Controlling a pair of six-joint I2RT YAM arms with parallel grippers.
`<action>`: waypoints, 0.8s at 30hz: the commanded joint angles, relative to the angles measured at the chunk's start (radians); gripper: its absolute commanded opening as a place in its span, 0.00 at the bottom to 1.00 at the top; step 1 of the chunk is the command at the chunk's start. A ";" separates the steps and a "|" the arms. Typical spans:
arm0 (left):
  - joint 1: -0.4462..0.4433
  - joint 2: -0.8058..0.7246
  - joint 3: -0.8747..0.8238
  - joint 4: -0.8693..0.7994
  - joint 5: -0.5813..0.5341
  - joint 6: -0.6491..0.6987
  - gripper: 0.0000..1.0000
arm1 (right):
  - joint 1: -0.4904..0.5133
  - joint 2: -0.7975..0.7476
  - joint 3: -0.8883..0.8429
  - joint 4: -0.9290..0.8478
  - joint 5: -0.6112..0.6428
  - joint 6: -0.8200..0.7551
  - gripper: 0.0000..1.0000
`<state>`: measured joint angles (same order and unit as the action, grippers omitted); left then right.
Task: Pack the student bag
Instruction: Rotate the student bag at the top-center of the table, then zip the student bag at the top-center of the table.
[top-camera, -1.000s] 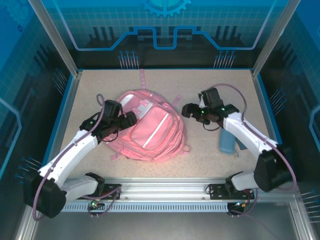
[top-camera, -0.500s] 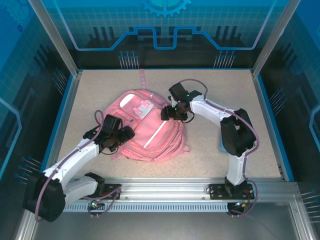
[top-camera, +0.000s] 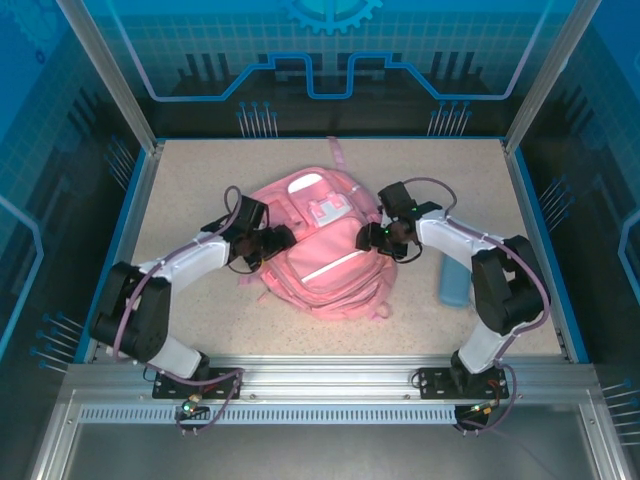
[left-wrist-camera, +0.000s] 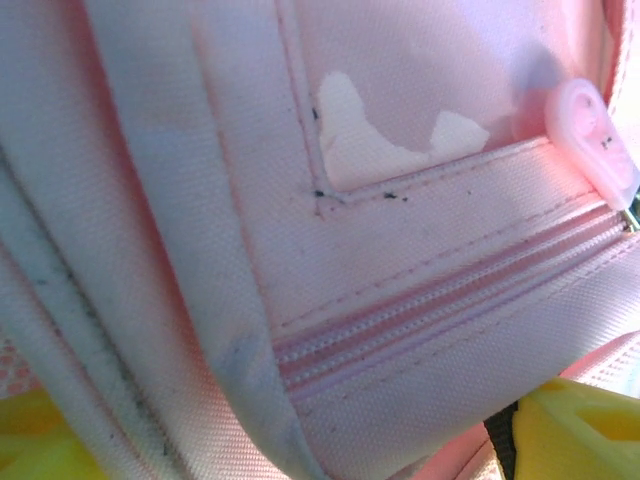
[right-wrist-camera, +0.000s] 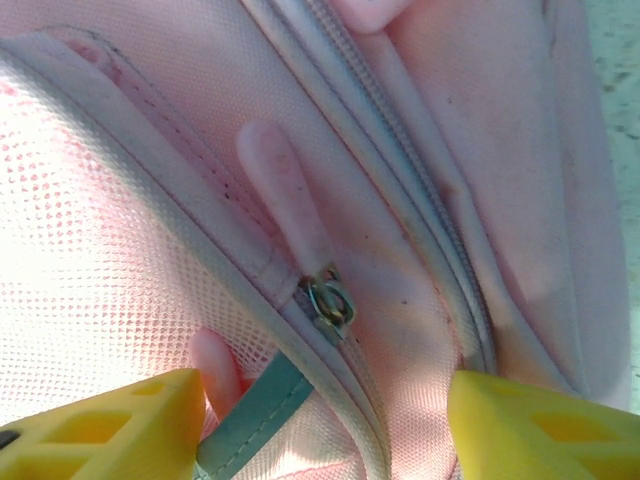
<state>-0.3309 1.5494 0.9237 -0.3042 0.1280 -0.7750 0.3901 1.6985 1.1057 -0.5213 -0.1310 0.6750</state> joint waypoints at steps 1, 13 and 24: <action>0.005 0.023 0.083 0.052 0.049 0.060 0.82 | -0.024 0.028 -0.019 0.000 -0.046 0.034 0.65; 0.002 -0.273 -0.053 -0.176 -0.033 0.319 0.82 | -0.080 0.127 0.144 0.008 -0.054 0.046 0.62; -0.144 -0.316 -0.279 -0.127 -0.091 0.248 0.52 | -0.080 -0.035 0.152 -0.079 -0.095 -0.025 0.64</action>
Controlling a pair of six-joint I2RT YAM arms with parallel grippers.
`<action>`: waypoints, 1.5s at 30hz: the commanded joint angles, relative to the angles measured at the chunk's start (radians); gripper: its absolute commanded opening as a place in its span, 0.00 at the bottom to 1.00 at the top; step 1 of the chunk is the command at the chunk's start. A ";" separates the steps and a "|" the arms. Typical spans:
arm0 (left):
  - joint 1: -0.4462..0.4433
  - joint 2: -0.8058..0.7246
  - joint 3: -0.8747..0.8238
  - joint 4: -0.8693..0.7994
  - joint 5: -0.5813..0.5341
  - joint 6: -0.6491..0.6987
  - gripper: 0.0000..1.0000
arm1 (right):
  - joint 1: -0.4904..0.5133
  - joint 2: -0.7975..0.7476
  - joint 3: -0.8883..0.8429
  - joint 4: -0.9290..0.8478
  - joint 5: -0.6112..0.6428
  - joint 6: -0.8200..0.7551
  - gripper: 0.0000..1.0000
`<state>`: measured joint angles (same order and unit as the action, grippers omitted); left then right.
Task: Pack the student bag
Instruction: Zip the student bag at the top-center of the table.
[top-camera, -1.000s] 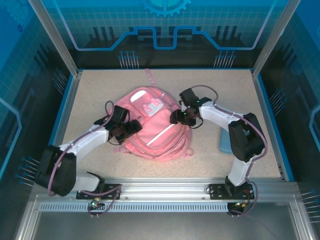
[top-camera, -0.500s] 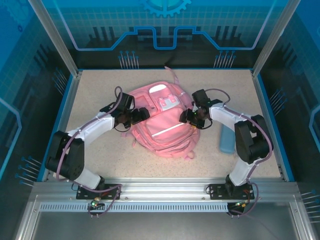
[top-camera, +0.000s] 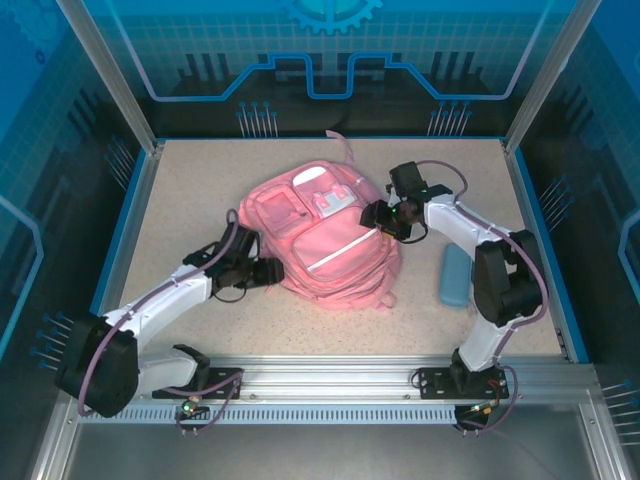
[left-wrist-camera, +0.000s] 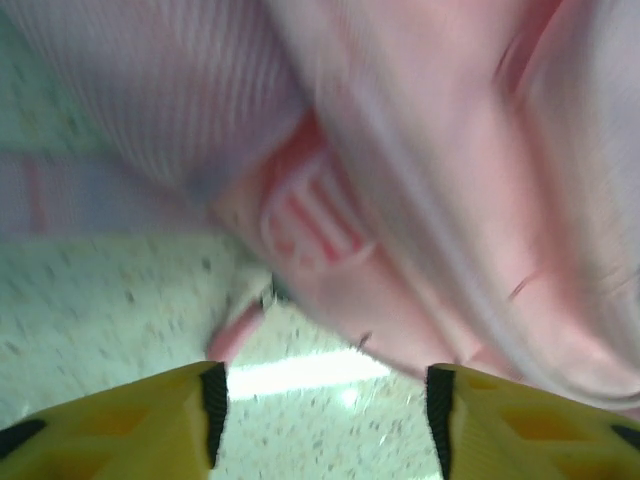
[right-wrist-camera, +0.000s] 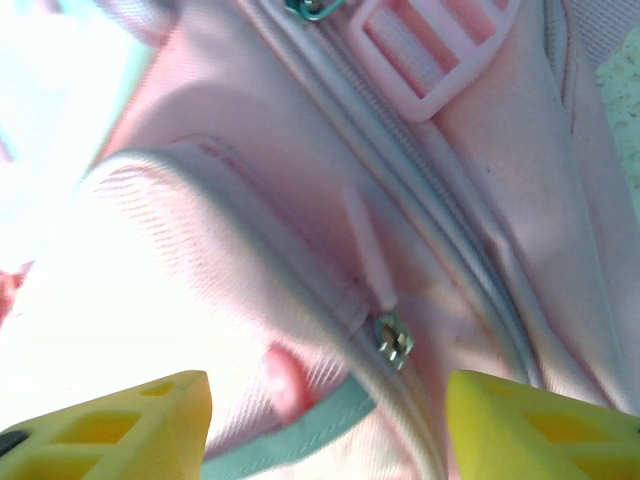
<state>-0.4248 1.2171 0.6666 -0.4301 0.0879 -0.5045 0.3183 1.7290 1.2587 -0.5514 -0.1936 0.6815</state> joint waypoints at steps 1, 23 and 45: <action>-0.069 0.034 -0.022 -0.013 -0.087 -0.028 0.48 | -0.007 -0.080 -0.012 -0.052 -0.043 -0.032 0.64; -0.093 0.278 0.066 -0.005 -0.229 0.059 0.27 | 0.253 -0.294 -0.220 -0.100 -0.148 0.075 0.64; -0.125 0.183 0.048 -0.028 -0.205 0.078 0.00 | 0.466 -0.122 -0.236 0.044 -0.032 0.184 0.61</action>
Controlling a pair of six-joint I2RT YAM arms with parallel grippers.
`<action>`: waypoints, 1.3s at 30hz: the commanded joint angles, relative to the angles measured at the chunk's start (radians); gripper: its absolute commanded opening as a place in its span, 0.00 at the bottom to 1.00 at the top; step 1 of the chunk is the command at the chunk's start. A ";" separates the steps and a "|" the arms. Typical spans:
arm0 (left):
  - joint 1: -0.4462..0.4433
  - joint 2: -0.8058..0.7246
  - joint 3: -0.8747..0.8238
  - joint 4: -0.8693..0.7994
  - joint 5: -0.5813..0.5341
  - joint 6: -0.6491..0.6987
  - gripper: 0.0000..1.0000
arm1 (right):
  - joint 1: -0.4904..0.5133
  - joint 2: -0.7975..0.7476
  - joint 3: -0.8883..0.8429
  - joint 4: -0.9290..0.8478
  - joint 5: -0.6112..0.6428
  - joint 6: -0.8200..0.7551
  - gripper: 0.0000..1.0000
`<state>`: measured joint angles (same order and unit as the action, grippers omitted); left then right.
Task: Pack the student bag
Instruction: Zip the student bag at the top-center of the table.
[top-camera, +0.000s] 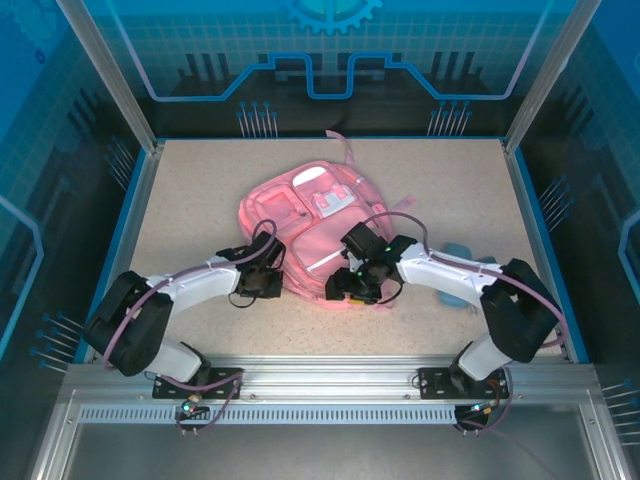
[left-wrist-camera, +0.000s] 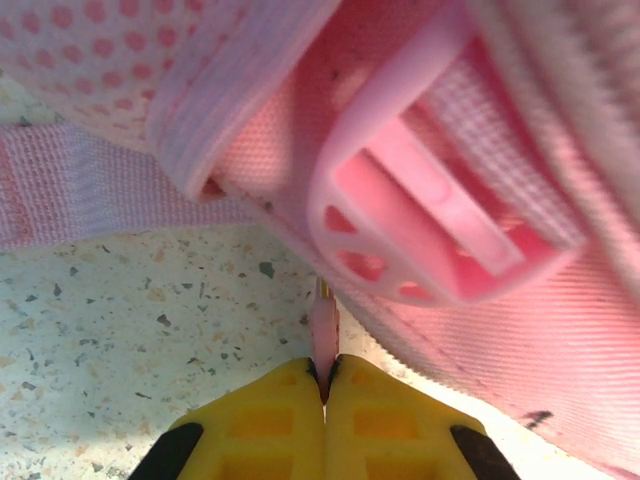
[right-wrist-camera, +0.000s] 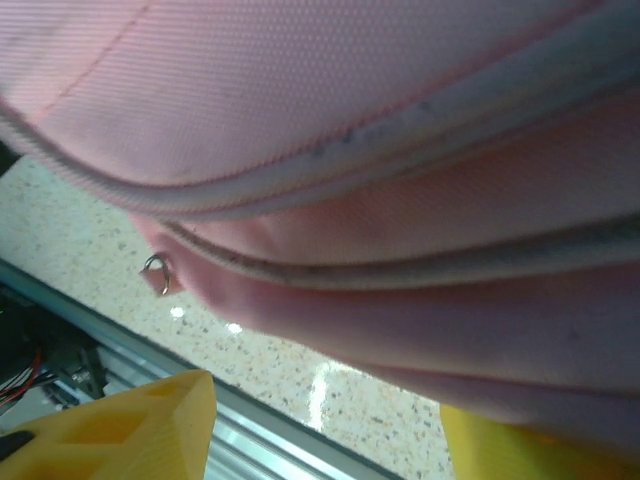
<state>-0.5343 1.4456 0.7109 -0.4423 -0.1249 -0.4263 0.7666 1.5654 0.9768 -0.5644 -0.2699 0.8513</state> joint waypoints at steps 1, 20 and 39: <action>-0.019 -0.053 0.001 -0.018 0.008 -0.004 0.00 | 0.020 0.051 0.051 0.074 0.054 0.017 0.61; -0.089 -0.228 -0.119 0.058 0.133 -0.077 0.00 | 0.021 0.147 0.080 0.352 0.159 0.185 0.55; -0.214 -0.240 -0.132 0.208 0.224 -0.110 0.10 | 0.005 0.084 0.052 0.286 0.233 0.205 0.54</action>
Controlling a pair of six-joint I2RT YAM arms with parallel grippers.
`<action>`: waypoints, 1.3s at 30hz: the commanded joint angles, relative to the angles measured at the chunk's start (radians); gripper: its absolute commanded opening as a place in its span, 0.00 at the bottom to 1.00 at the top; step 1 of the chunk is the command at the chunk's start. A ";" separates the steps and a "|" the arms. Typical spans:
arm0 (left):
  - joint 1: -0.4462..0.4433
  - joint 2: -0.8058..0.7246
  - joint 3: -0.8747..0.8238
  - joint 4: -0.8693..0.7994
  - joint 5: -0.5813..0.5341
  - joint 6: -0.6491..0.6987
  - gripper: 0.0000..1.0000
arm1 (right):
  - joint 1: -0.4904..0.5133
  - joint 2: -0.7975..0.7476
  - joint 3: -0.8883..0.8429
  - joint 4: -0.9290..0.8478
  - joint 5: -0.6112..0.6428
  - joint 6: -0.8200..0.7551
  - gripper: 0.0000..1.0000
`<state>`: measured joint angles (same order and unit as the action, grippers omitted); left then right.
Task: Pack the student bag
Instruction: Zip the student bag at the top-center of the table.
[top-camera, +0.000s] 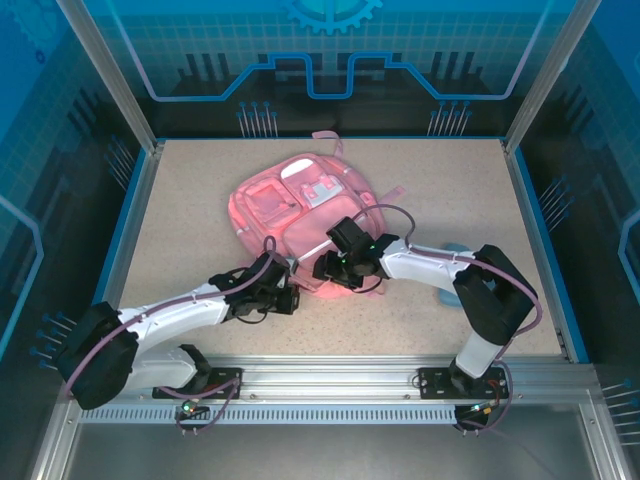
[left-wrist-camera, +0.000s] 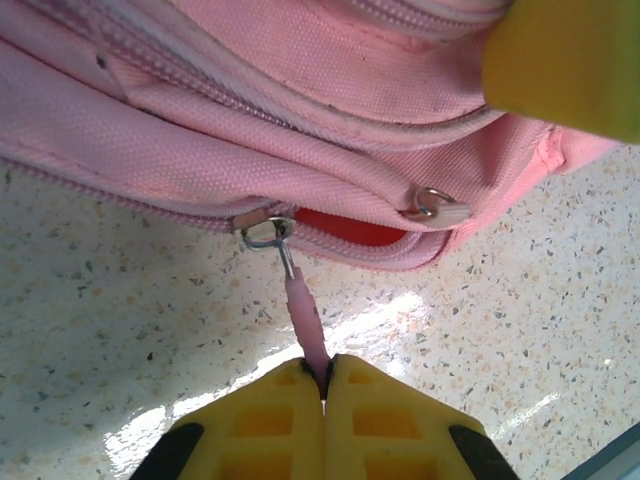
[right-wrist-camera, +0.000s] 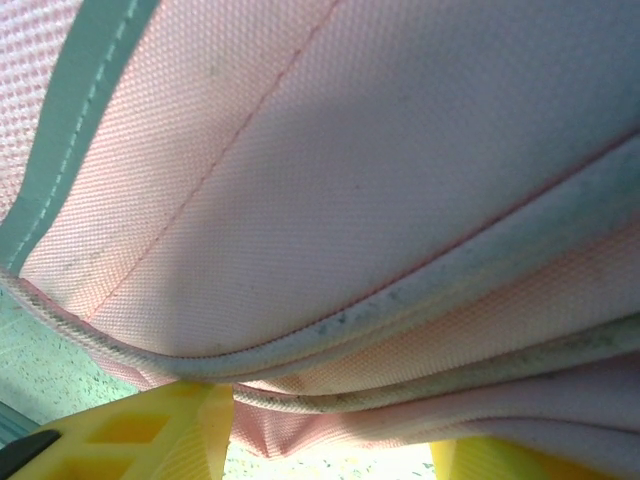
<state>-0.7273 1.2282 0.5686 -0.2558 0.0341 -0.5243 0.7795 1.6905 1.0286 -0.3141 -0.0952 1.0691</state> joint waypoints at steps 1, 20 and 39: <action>-0.016 -0.036 0.015 0.007 0.060 -0.016 0.16 | -0.008 -0.056 -0.001 0.020 0.069 -0.023 0.55; 0.326 -0.270 0.112 -0.234 0.036 -0.161 0.78 | 0.307 -0.080 0.157 -0.320 0.474 -0.128 0.56; 0.704 -0.241 0.140 -0.287 0.211 -0.107 0.93 | 0.438 0.367 0.515 -0.415 0.616 0.261 0.48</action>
<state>-0.0444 0.9844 0.6785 -0.5190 0.1730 -0.6582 1.2125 2.0201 1.4830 -0.6525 0.4213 1.2255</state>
